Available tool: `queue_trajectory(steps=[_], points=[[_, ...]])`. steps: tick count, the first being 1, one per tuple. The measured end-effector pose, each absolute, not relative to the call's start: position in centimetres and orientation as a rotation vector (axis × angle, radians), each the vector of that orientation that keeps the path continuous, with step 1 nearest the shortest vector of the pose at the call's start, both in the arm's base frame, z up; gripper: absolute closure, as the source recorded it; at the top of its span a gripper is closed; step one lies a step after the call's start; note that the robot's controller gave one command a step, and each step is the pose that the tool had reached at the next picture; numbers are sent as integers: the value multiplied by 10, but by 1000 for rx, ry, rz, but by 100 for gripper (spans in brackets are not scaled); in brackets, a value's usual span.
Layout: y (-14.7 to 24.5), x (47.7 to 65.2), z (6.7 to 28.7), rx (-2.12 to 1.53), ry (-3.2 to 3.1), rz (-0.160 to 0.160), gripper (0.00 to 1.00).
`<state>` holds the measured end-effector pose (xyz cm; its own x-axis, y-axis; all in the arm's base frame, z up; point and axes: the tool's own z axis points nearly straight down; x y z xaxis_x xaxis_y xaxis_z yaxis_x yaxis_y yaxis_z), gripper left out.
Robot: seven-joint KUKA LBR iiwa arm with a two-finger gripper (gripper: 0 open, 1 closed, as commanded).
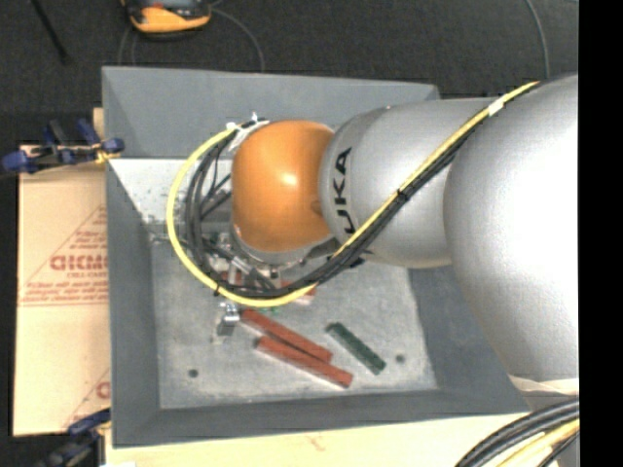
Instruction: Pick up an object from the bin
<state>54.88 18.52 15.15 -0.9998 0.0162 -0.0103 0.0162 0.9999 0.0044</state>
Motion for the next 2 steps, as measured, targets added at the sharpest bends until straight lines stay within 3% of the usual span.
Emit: queue_trajectory(steps=[1, 2], points=[[116, 528, 74, 37, 3127, 14, 0], [123, 532, 79, 26, 3138, 3, 0]])
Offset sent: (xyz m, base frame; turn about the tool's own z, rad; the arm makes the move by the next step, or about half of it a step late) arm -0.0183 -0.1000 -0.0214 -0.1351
